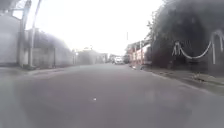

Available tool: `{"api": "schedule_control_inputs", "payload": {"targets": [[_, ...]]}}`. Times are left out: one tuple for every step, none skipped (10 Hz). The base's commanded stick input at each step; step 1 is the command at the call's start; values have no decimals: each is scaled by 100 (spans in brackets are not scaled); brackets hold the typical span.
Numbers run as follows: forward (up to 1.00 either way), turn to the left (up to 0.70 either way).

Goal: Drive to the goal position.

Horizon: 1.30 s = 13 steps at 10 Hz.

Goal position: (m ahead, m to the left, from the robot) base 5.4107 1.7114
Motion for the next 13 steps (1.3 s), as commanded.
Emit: {"api": "schedule_control_inputs", "payload": {"targets": [[100,0],[100,0],[100,0],[100,0],[100,0],[100,0],[100,0],[100,0],[100,0],[100,0],[100,0],[100,0],[100,0]]}}
